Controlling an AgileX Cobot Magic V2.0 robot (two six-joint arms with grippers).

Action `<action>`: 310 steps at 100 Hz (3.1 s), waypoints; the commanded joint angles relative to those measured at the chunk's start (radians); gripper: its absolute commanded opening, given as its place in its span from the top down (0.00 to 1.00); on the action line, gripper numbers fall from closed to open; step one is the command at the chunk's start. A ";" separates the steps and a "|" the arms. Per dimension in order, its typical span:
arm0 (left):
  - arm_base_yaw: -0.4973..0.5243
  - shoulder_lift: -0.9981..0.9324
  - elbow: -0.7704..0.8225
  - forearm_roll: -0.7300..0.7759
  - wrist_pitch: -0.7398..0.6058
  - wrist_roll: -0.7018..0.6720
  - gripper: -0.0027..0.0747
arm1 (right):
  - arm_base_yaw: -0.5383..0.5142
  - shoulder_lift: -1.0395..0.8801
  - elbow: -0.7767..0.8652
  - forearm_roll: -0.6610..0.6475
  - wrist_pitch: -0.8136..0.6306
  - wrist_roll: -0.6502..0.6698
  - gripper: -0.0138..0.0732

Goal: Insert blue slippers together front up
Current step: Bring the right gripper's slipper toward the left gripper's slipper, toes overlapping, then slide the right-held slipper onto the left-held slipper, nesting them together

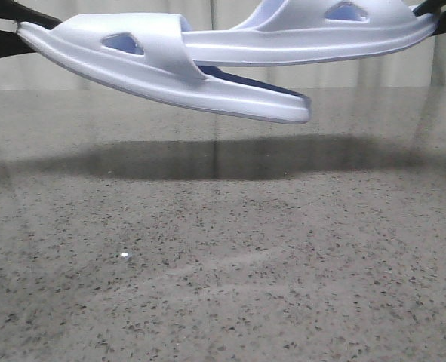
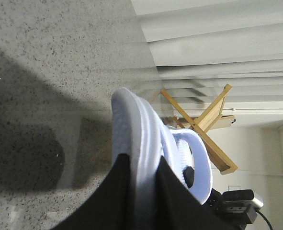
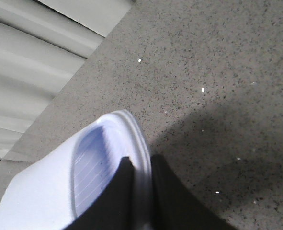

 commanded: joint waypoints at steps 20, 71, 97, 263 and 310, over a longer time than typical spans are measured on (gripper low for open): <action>-0.011 -0.032 -0.025 -0.092 0.130 -0.010 0.94 | 0.036 -0.005 -0.025 0.009 -0.067 -0.013 0.96; -0.011 -0.032 -0.025 -0.092 0.163 -0.010 0.94 | 0.096 0.016 -0.025 0.003 -0.094 -0.013 0.96; -0.011 -0.032 -0.025 -0.092 0.191 -0.010 0.94 | 0.096 0.053 -0.025 0.003 -0.092 -0.013 0.96; -0.081 -0.032 -0.025 -0.092 0.210 0.010 0.94 | 0.210 0.085 -0.025 -0.014 -0.177 -0.013 0.96; -0.081 -0.032 -0.025 -0.092 0.210 0.018 0.94 | 0.210 0.085 -0.025 -0.036 -0.177 -0.013 0.45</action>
